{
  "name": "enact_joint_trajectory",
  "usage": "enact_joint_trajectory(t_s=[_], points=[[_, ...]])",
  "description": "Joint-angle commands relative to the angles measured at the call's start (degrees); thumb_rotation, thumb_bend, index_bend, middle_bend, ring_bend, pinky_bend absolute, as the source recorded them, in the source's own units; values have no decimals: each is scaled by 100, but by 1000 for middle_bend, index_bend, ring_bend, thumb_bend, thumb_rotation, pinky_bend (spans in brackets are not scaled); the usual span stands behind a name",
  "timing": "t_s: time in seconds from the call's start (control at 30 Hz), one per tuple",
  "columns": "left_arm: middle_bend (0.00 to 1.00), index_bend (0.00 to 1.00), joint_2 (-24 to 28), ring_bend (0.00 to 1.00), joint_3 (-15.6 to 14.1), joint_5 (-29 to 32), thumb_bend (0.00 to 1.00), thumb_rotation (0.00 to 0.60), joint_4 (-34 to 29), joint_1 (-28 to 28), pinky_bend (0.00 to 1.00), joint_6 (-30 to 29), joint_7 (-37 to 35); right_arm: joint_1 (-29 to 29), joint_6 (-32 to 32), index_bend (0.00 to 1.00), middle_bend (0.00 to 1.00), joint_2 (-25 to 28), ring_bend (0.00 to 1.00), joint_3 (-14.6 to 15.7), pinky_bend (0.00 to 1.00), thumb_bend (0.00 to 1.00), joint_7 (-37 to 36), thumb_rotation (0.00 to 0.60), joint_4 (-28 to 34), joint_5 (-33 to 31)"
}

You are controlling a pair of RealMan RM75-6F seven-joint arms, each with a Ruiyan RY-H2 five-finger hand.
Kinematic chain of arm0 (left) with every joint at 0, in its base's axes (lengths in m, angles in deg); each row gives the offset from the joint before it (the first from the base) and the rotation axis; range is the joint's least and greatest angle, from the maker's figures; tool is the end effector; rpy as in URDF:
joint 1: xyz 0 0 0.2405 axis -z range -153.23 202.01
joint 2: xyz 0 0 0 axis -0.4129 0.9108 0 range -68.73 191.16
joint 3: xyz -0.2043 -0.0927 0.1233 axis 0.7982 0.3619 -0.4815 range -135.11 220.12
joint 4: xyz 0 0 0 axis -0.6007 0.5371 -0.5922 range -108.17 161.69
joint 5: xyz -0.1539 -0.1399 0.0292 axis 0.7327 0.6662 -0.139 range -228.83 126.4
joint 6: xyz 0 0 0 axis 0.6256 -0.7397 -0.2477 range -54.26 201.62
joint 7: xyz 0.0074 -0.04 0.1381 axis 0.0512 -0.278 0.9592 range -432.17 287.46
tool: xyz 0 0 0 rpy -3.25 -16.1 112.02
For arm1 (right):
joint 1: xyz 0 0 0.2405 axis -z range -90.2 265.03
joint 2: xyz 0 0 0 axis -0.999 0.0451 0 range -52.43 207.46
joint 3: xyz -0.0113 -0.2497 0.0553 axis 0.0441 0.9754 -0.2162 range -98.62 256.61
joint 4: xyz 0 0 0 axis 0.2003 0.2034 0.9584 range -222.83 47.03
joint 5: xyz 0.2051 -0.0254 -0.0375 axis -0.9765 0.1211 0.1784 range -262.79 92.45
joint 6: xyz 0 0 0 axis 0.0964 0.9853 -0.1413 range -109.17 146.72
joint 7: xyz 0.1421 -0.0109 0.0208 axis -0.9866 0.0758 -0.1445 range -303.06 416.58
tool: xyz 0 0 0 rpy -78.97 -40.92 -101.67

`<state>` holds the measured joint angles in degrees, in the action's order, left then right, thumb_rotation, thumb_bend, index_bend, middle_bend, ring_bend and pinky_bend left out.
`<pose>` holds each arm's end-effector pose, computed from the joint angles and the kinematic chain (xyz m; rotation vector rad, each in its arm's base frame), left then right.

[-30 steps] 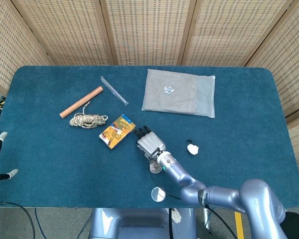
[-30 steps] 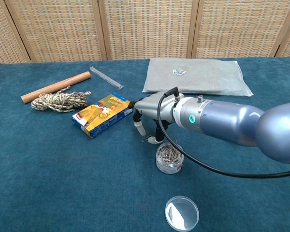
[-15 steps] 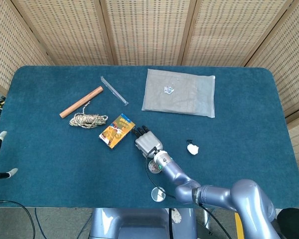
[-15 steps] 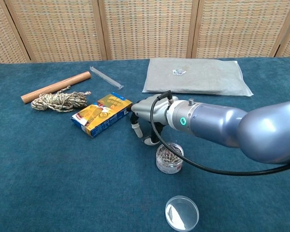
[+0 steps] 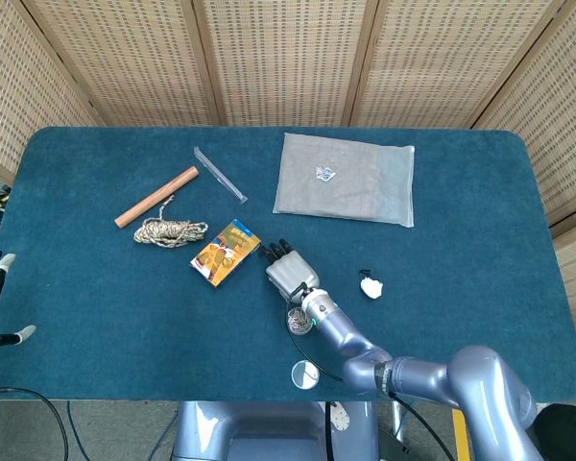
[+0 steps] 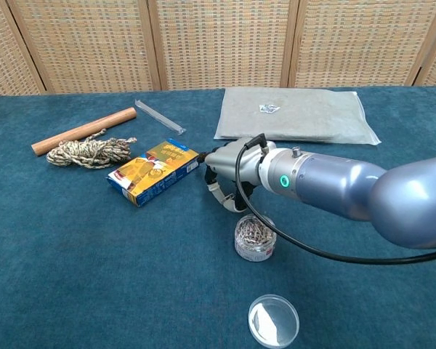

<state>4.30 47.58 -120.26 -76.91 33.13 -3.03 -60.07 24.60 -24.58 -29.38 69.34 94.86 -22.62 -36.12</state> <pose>-0.3087 0.2015 0.1782 -1.3163 -0.9839 -0.6569 -0.0589 -0.3707 -0.1215 2.1679 -0.6555 0.6895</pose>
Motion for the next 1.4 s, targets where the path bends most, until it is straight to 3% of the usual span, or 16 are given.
enact_joint_trajectory(t_s=[0.03, 0.27, 0.47, 0.53, 0.8, 1.13, 1.4], points=[[0, 0, 8, 0, -11, -24, 0, 600, -15, -10, 0, -21, -9, 33, -106, 674, 0, 124, 0, -12, 0, 434, 53, 600, 163, -6], [0, 0, 27, 0, -36, -85, 0, 600, -32, -24, 0, -48, -43, 119, -412, 675, 0, 495, 0, -23, 0, 434, 200, 600, 713, 15], [0, 0, 45, 0, -71, -185, 0, 600, -69, -45, 0, -91, -65, 313, -659, 675, 0, 1147, 0, 57, 0, 433, 111, 600, 1758, 326], [0, 0, 55, 0, -85, -226, 0, 600, -84, -58, 0, -116, -77, 392, -629, 675, 0, 1429, 0, 139, 0, 434, -27, 600, 2180, 526], [0, 0, 58, 0, -117, -309, 0, 600, -111, -75, 0, -152, -73, 610, -607, 675, 0, 1846, 0, 470, 0, 433, -401, 600, 2843, 1239], [0, 0, 37, 0, -137, -324, 0, 600, -112, -65, 0, -131, -32, 766, -585, 675, 0, 1725, 0, 769, 0, 433, -609, 600, 2830, 1767], [0, 0, 37, 0, -139, -325, 0, 600, -114, -65, 0, -135, -31, 811, -578, 675, 0, 1592, 0, 753, 0, 433, -618, 600, 2593, 1768]])
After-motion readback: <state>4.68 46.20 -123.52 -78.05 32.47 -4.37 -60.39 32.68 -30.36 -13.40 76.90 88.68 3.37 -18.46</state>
